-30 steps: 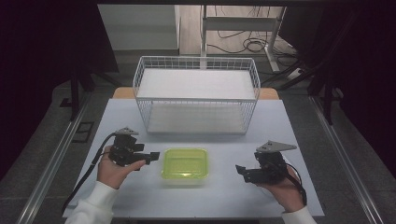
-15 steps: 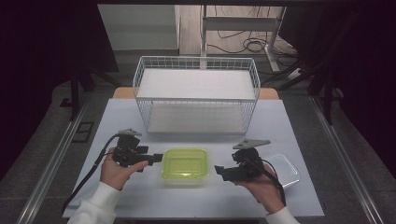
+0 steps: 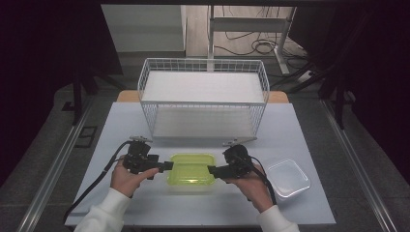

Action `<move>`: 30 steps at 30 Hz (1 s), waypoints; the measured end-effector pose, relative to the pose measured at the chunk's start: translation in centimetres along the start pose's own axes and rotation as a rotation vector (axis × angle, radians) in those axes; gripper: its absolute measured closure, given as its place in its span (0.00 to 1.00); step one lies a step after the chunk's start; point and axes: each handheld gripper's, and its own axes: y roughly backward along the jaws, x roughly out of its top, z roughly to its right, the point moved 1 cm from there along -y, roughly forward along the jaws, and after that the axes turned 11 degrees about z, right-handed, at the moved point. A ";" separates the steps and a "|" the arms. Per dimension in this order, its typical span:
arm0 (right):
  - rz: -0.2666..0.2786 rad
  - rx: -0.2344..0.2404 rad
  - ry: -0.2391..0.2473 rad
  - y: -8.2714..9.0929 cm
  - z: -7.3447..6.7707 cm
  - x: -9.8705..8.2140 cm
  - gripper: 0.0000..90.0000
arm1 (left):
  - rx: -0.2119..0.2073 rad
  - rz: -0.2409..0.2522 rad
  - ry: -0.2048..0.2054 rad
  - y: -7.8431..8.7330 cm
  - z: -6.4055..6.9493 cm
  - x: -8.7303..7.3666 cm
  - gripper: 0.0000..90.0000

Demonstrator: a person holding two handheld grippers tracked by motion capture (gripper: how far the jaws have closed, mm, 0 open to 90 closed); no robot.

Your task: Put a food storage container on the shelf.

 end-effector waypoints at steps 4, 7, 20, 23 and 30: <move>-0.027 -0.007 -0.010 -1.0 0.3 -0.1 0.28 | -0.011 0.013 0.022 -0.4 0.2 0.1 0.29; -0.042 -0.004 -0.025 -1.6 0.6 -0.4 0.29 | 0.023 -0.010 0.005 -0.7 0.0 -0.1 0.29; -0.062 0.006 -0.082 -2.9 1.3 -1.3 0.33 | 0.015 -0.035 0.052 -2.1 -0.4 -0.6 0.29; -0.054 0.020 -0.103 -3.0 1.4 -1.4 0.34 | 0.009 -0.051 0.059 -2.2 -0.9 -0.8 0.29; -0.063 0.048 -0.151 -3.6 1.9 -1.8 0.35 | -0.012 -0.067 0.075 -2.4 -1.4 -1.1 0.30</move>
